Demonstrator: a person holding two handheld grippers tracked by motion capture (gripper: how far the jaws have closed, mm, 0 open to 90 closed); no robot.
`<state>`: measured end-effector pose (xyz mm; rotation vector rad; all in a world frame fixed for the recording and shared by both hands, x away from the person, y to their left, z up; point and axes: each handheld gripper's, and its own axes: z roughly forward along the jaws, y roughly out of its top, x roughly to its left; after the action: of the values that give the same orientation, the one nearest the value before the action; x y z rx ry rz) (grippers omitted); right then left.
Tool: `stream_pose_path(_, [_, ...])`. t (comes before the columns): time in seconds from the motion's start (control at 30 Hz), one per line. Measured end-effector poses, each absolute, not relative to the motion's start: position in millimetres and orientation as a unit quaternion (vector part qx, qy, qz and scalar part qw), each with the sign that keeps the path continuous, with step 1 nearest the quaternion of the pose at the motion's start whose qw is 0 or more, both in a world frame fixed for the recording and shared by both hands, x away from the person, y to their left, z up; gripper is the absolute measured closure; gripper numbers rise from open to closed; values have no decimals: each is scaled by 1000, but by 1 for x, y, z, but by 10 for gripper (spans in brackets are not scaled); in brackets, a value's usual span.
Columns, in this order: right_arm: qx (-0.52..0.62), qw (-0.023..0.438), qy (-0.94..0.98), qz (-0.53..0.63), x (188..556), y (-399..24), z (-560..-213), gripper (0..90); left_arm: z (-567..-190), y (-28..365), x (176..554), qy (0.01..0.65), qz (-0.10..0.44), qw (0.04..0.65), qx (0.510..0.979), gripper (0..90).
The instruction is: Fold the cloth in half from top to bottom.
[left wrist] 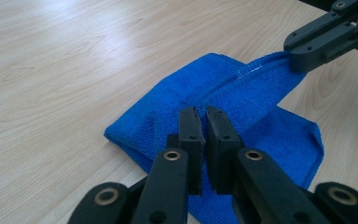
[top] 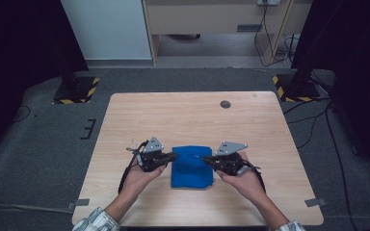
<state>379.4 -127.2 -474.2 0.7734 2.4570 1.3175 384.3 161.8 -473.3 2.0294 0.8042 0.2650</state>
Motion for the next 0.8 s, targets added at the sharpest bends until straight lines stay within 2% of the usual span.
stream_pose_path(0.53, [271,117,847,443,373,-131,-487,843,-488,156,376,318,102,440,834,832])
stream_pose_path(0.8, [268,114,854,431,365,-134,-497,835,-499,154,370,310,108,422,845,764])
